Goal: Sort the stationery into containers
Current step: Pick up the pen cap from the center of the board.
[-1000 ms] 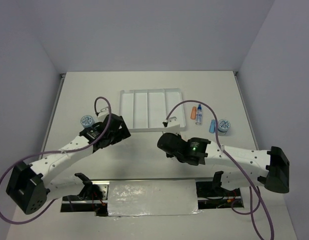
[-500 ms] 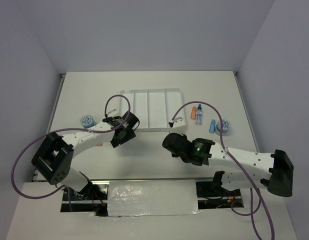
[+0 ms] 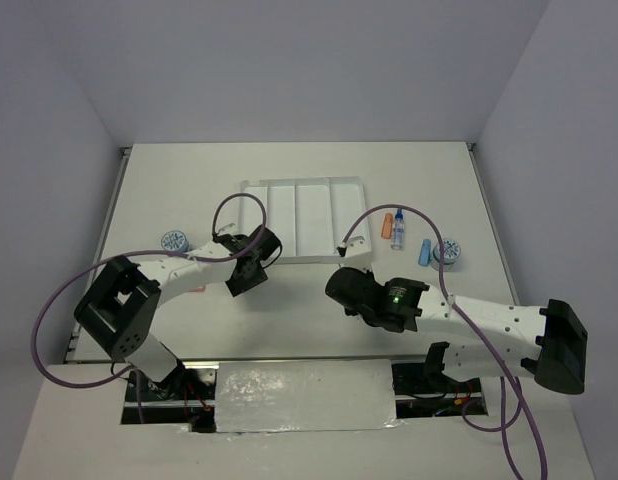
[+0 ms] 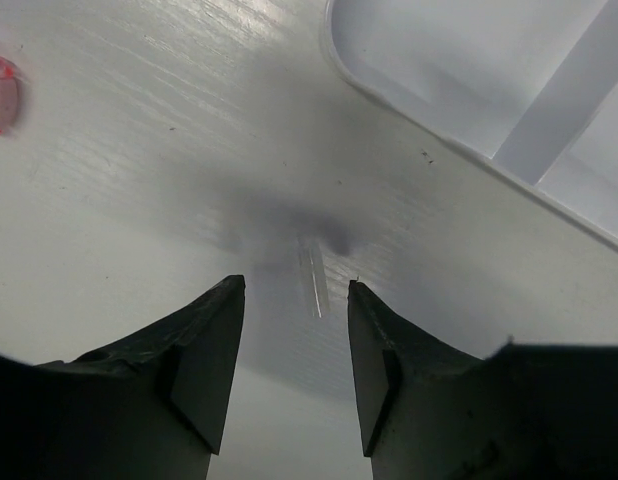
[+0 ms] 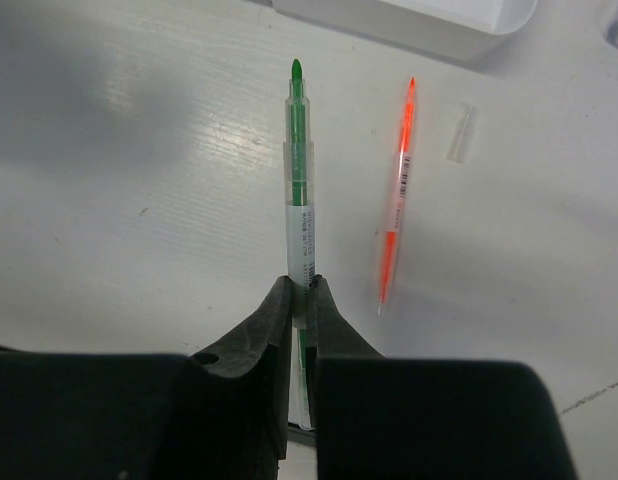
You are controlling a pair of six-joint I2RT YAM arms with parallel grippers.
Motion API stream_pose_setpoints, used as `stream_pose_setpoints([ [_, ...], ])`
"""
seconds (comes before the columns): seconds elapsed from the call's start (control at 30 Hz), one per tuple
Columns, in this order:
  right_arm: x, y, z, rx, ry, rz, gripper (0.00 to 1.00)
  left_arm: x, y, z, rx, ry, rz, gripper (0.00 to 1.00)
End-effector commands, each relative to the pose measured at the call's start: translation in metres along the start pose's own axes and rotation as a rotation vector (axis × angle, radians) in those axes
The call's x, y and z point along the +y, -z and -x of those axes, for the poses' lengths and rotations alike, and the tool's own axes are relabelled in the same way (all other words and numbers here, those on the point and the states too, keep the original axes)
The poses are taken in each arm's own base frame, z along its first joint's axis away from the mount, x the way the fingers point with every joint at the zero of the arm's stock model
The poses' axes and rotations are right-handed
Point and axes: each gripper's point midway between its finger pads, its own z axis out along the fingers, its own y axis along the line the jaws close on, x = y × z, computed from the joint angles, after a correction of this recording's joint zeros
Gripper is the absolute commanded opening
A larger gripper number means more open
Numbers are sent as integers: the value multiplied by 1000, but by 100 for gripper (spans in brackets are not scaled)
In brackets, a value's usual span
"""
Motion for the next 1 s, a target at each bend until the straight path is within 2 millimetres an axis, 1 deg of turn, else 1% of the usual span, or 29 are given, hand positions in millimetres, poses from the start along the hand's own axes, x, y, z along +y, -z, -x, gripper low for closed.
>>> stream_pose_setpoints([
  [0.0,0,-2,6,-34,-12,5,0,-3,-4,-3,5,3,2,57],
  [0.07,0,-3,5,-31,-9,2,0,-3,-6,-5,13,-1,6,54],
  [0.13,-1,-4,3,-26,-6,-3,0,-2,-7,-6,16,-5,11,54],
  [0.2,-1,-4,3,-28,-5,-2,0,0,-9,-8,19,-6,19,51],
  [0.27,-1,-4,3,-31,-7,-1,0,1,-11,-10,21,-6,19,51],
  [0.33,0,-3,4,-34,-5,2,0,2,-13,-13,30,-9,21,48],
  [0.43,0,-4,5,-33,-1,2,0,2,-15,-15,40,-17,28,47],
  [0.5,1,-4,6,-30,1,0,0,2,-15,-16,45,-18,26,42],
  [0.53,2,-4,6,-30,3,3,0,3,-16,-17,44,-17,25,37],
  [0.6,2,-5,5,-27,6,3,0,5,-17,-19,48,-13,26,36],
  [0.63,3,-5,6,-28,7,5,0,5,-17,-19,48,-10,21,33],
  [0.67,3,-5,5,-27,8,5,0,6,-18,-20,49,-10,21,33],
  [0.77,4,-6,5,-23,13,10,0,6,-20,-23,59,-13,17,25],
  [0.8,5,-6,5,-26,14,15,0,6,-20,-23,62,-13,16,20],
  [0.87,7,-7,4,-23,16,21,0,7,-19,-23,61,-14,16,14],
  [0.97,13,-8,4,-26,8,65,0,6,-13,-20,49,-8,-8,3],
])
